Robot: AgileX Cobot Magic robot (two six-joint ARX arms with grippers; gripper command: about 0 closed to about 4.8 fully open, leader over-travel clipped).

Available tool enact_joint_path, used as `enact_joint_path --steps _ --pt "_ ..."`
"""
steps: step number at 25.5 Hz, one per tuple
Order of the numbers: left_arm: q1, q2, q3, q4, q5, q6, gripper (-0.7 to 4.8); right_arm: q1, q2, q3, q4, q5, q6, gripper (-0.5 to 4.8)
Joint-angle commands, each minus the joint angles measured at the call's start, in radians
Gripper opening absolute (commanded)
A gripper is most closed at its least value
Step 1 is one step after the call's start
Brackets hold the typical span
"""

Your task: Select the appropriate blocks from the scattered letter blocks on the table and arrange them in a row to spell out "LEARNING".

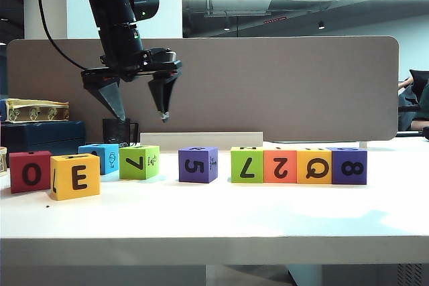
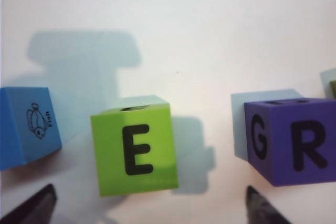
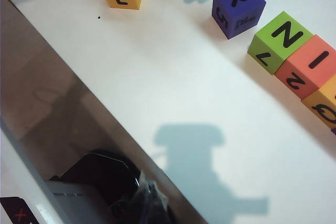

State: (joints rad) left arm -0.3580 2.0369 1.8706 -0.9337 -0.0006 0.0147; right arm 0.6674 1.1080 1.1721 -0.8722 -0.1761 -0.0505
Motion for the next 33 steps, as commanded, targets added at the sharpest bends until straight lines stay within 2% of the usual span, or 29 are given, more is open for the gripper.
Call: enact_joint_path --steps 1,10,12,15,21,23,27,33 --pt "0.0 0.014 0.005 0.028 0.005 -0.051 4.79 0.001 -0.002 0.004 0.011 -0.002 -0.003 -0.02" --pt "0.005 0.117 0.005 0.053 -0.007 -0.056 4.79 0.001 -0.002 0.004 0.001 -0.002 -0.003 -0.02" --pt "0.005 0.128 0.005 0.06 -0.027 -0.056 4.74 0.001 -0.002 0.004 0.001 -0.001 -0.003 -0.02" --pt "0.005 0.128 0.005 0.061 -0.072 -0.056 4.2 0.001 -0.002 0.004 0.001 -0.002 -0.003 -0.02" --pt "0.01 0.128 0.004 0.056 -0.131 -0.05 4.16 0.001 -0.002 0.004 0.002 -0.001 -0.003 -0.02" --pt "0.01 0.128 0.005 0.058 -0.143 -0.049 3.9 0.001 -0.002 0.004 0.002 -0.001 -0.003 -0.02" --pt "0.01 0.128 0.005 0.058 -0.146 -0.049 3.9 0.001 -0.002 0.004 0.002 -0.001 -0.003 -0.02" --pt "0.01 0.128 0.005 0.061 -0.217 -0.026 3.9 0.001 -0.002 0.004 0.002 -0.001 -0.003 -0.02"
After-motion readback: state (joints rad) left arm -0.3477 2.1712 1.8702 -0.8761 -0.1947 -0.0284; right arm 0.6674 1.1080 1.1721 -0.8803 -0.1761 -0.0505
